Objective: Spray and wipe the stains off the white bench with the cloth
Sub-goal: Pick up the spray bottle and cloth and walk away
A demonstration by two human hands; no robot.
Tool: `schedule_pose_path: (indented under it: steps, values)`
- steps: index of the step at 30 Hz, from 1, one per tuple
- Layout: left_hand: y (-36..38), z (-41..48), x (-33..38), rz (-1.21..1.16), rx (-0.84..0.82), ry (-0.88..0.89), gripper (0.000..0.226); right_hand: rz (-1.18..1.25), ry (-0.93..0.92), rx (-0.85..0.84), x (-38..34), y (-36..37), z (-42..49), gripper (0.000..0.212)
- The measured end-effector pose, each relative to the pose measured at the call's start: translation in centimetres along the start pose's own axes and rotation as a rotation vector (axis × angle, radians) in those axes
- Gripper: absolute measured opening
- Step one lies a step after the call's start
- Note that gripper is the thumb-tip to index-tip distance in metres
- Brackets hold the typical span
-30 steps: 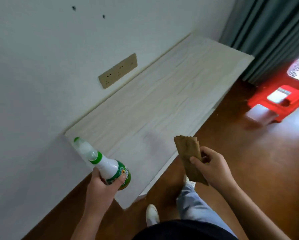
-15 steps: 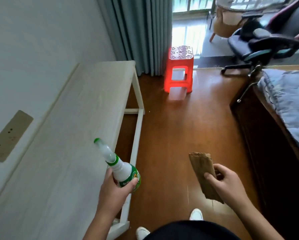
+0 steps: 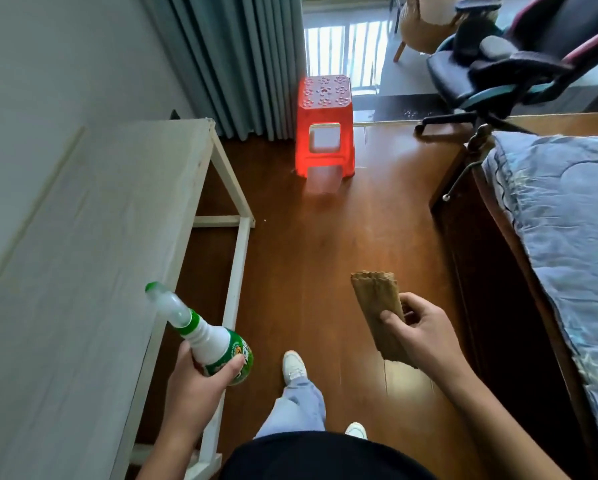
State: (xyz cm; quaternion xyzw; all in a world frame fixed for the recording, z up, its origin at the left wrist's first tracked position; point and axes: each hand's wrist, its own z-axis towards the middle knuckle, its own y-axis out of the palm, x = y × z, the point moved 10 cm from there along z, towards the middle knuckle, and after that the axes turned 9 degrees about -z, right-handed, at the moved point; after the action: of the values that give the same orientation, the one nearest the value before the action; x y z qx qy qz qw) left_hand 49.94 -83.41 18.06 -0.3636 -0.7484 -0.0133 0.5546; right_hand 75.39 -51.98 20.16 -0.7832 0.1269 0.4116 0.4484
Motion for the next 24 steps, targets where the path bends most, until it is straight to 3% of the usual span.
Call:
schedule_pose_path:
  steps: [9,17,24]
  values:
    - [2.9,13.3,6.7,0.062,-0.074,0.053,0.067,0.031,0.052,0.081,-3.3,-0.1,10.6,0.008]
    - [12.7,24.2,17.7,0.182,-0.298,0.199,0.074,0.048,0.214,0.208,-1.2,-4.3,15.8,0.009]
    - [21.2,33.3,25.0,0.217,-0.366,0.249,0.072,0.096,0.299,0.252,1.0,-7.7,25.8,0.009]
